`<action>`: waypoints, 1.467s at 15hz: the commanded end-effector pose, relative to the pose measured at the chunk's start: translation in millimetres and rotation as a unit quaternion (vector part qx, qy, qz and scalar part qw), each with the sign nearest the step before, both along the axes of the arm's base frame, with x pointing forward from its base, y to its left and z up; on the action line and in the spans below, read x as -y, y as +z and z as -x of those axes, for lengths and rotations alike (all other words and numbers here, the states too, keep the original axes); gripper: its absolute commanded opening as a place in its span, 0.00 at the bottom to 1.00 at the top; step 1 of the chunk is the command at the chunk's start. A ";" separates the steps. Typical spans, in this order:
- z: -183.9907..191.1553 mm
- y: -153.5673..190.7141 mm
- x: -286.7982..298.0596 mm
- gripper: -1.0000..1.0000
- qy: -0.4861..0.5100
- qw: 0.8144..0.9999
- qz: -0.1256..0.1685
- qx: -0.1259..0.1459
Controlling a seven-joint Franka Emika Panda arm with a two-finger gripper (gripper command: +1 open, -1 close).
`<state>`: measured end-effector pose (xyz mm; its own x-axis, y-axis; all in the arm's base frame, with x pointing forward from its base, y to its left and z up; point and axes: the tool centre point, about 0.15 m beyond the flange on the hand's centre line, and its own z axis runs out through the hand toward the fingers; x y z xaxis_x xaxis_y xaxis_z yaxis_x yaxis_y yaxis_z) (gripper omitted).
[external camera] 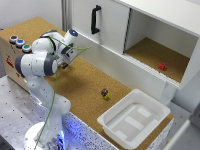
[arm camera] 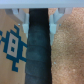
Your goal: Grasp the drawer handle and open it
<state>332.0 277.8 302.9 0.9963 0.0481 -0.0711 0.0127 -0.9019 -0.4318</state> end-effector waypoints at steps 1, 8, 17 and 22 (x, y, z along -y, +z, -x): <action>-8.9 -32.9 48.5 0.00 0.018 0.999 -0.043 -0.011; -16.2 -37.1 84.6 0.00 0.012 0.999 -0.040 -0.011; -11.1 -41.5 119.1 0.00 -0.034 0.999 -0.033 -0.012; -8.7 -36.2 130.2 0.00 -0.054 0.998 -0.031 -0.011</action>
<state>337.7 181.3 301.2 0.9955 -0.0046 -0.0952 -0.0491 -0.8811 -0.4705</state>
